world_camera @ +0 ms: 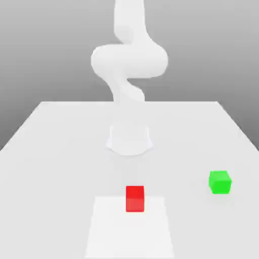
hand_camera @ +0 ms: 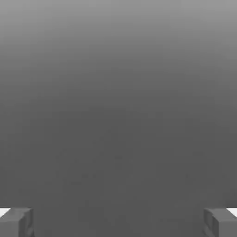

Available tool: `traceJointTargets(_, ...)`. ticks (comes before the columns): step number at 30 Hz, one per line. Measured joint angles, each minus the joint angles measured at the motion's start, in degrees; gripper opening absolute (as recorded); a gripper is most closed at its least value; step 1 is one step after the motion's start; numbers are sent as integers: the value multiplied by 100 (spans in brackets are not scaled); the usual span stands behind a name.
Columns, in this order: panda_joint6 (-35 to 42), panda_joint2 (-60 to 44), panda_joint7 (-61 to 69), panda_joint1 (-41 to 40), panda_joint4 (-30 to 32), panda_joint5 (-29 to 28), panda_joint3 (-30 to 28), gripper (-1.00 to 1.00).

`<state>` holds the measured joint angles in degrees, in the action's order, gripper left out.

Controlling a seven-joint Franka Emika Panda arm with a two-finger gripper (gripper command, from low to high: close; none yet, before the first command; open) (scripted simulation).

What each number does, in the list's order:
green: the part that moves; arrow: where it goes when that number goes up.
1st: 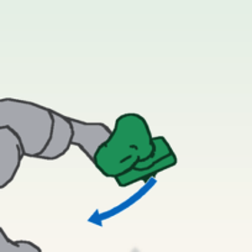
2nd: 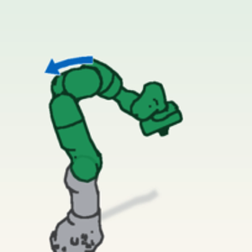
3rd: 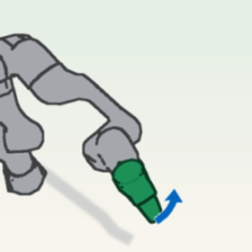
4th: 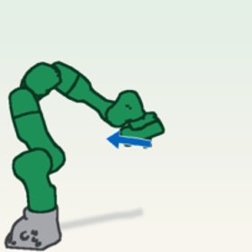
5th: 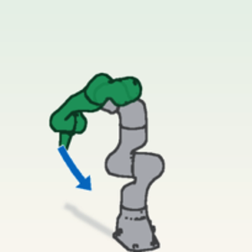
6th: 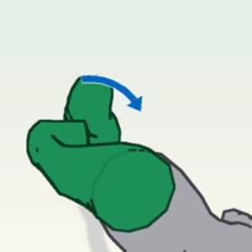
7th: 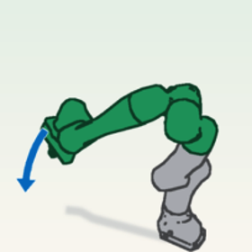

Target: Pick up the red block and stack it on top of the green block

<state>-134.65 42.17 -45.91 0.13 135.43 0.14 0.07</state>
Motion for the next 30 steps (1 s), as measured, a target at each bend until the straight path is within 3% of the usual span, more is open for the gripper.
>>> traceJointTargets(17,-2569,-3425,-118,83,2968,41,146,0)
traceJointTargets(24,-4007,-5178,-244,153,2966,-119,52,0)
traceJointTargets(25,-4101,-5287,-252,162,2952,-128,41,-100)
traceJointTargets(30,-4102,-5287,-271,160,2952,-147,43,-100)
